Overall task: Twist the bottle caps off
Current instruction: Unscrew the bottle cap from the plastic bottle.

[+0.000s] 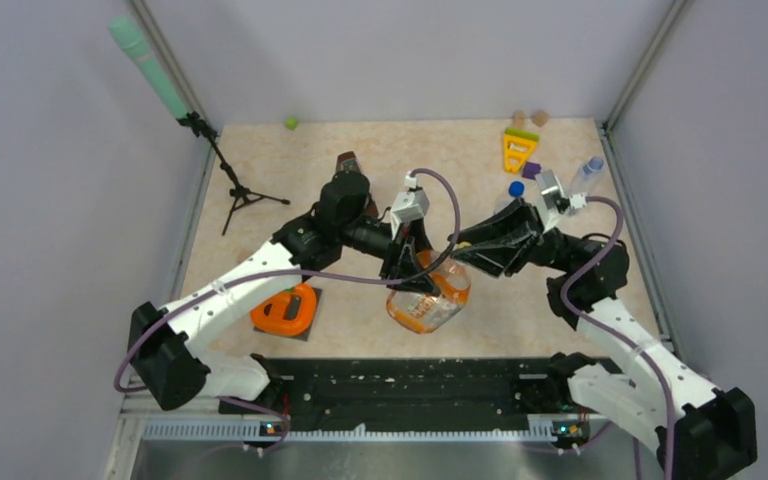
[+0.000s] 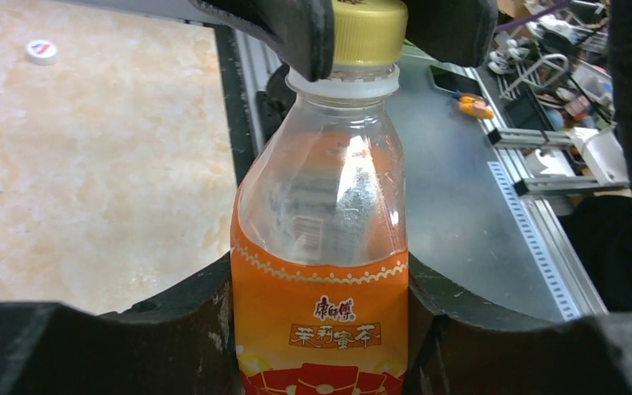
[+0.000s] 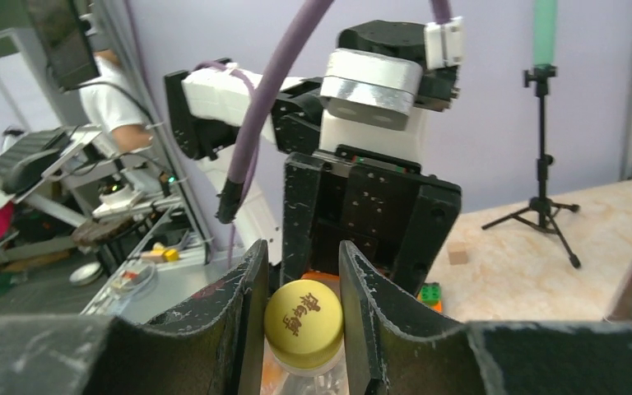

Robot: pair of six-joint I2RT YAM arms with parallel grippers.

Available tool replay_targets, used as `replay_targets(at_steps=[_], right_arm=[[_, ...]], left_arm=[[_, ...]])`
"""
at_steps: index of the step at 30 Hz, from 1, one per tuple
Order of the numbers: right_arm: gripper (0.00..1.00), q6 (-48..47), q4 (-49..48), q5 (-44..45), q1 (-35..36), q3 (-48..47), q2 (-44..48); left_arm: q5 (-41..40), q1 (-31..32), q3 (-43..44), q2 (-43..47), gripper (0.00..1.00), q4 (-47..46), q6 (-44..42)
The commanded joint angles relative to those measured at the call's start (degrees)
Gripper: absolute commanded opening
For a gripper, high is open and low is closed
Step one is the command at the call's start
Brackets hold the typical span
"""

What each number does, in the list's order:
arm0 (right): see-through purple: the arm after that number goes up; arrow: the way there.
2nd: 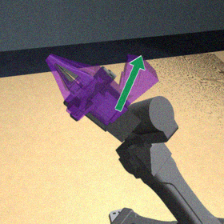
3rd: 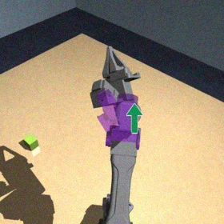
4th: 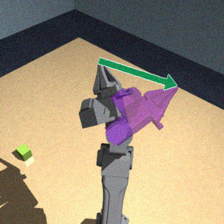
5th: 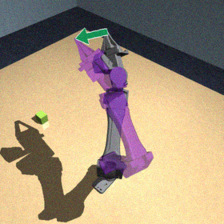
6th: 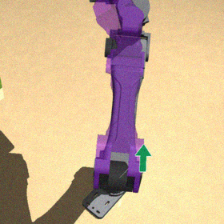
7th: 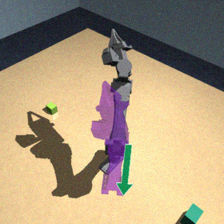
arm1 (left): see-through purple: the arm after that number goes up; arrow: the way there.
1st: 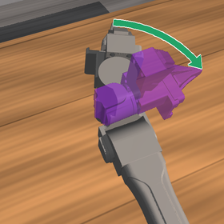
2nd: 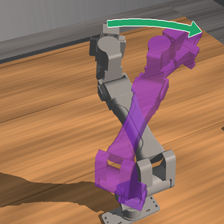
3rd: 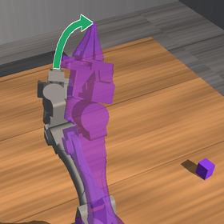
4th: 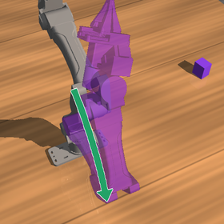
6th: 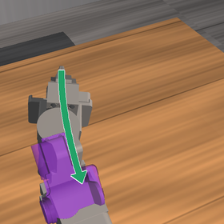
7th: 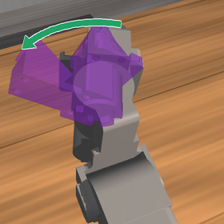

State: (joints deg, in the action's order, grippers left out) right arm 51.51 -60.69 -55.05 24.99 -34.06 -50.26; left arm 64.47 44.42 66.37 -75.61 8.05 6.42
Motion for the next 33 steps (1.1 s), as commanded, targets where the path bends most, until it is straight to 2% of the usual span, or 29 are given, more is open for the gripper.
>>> replay_targets(at_steps=[1, 10, 22, 25, 30, 33], right_arm=[[0.0, -6.2, 6.8, 8.3, -0.9, 0.8, 1.7], [0.01, -10.2, 16.4, 16.3, -0.9, 1.9, -1.5], [0.02, -10.0, 16.9, 23.8, -0.9, 11.4, -5.0], [0.11, -8.9, 15.0, 24.8, -0.9, 13.0, -6.5], [0.39, -7.1, 12.2, 26.1, -0.9, 14.3, -8.0], [0.43, -7.0, 12.6, 27.1, -0.9, 14.5, -7.9]], left_arm=[[-7.6, -0.3, 0.6, 0.5, 0.0, -0.1, 0.3], [-22.1, -0.1, -6.6, 3.8, 0.0, -7.2, 2.3], [-33.0, 1.8, -17.3, 1.0, 0.0, -16.9, 1.1], [-35.8, 3.0, -17.2, -0.2, 0.0, -16.9, 0.5], [-38.7, 3.6, -17.4, -0.2, 0.0, -18.1, 1.4], [-41.4, 3.6, -17.4, 0.0, 0.0, -17.7, 1.7]])
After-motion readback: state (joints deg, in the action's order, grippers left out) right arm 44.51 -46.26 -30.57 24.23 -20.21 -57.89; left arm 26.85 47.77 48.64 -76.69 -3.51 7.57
